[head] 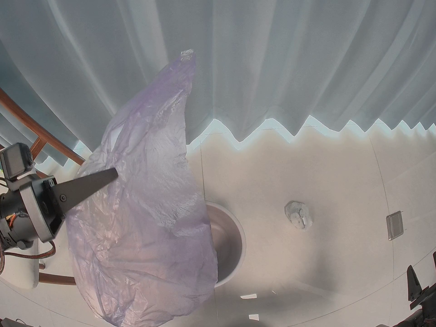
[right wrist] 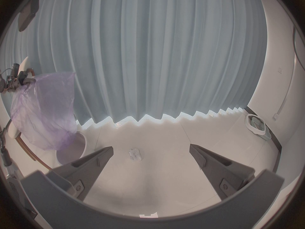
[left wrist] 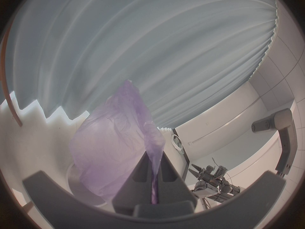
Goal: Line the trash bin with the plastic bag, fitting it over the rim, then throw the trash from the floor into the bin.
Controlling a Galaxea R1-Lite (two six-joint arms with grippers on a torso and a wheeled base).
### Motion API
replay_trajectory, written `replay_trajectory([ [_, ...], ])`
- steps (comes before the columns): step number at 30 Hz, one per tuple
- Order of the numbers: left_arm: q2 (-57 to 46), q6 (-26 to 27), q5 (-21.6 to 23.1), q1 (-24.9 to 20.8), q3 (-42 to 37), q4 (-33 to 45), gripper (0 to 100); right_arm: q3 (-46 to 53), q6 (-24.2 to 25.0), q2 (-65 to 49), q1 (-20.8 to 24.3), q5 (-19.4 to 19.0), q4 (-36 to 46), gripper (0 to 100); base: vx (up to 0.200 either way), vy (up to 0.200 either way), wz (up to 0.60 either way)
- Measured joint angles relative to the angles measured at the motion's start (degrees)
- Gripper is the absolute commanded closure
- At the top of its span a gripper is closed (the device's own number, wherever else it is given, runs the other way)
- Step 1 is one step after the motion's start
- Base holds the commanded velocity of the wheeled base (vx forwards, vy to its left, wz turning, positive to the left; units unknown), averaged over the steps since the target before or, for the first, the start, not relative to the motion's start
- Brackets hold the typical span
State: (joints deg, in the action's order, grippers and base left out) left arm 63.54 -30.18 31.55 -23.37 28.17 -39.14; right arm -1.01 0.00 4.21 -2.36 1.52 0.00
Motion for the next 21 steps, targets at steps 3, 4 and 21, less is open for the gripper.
replay_trajectory([
  [3,0.22,1.37,0.06,-0.48,-1.06,0.0,100,0.0,0.0,0.0,0.0,0.0,0.0,0,0.0,0.0,0.0],
  [4,0.27,1.78,0.04,-0.55,-1.24,-0.02,100,0.0,0.0,0.0,0.0,0.0,0.0,0,0.0,0.0,0.0],
  [21,2.11,5.14,0.09,-2.17,-4.61,-0.12,100,0.0,0.0,0.0,0.0,0.02,0.0,0,0.0,0.0,0.0],
])
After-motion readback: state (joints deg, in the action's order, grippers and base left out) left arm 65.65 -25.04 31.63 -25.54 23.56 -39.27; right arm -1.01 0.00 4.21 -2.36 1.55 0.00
